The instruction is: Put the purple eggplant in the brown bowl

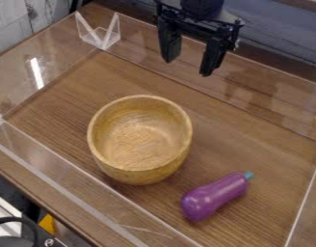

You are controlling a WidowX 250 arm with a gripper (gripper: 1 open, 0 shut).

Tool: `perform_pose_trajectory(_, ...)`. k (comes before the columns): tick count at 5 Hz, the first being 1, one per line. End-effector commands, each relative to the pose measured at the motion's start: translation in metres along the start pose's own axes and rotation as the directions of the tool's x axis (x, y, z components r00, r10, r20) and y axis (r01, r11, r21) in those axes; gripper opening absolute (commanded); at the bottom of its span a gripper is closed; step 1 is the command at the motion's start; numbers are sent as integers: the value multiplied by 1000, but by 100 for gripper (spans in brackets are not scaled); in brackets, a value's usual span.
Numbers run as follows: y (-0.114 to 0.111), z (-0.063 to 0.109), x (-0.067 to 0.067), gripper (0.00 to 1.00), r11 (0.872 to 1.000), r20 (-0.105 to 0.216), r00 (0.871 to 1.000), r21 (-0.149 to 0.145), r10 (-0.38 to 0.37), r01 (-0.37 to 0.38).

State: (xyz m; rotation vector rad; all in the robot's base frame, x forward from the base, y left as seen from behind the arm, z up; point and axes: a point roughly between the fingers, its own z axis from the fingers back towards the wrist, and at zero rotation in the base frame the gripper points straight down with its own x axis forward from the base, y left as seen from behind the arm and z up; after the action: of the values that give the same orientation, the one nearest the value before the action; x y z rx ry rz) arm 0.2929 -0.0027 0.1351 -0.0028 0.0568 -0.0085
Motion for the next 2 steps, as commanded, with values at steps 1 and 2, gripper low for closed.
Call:
perform_pose_trajectory(1,3,-8,-1,100,1000,-18,1000,-2,-4,4)
perform_pose_trajectory(2,-15,-23,-19,100,986,-30,985,-10,-167,167)
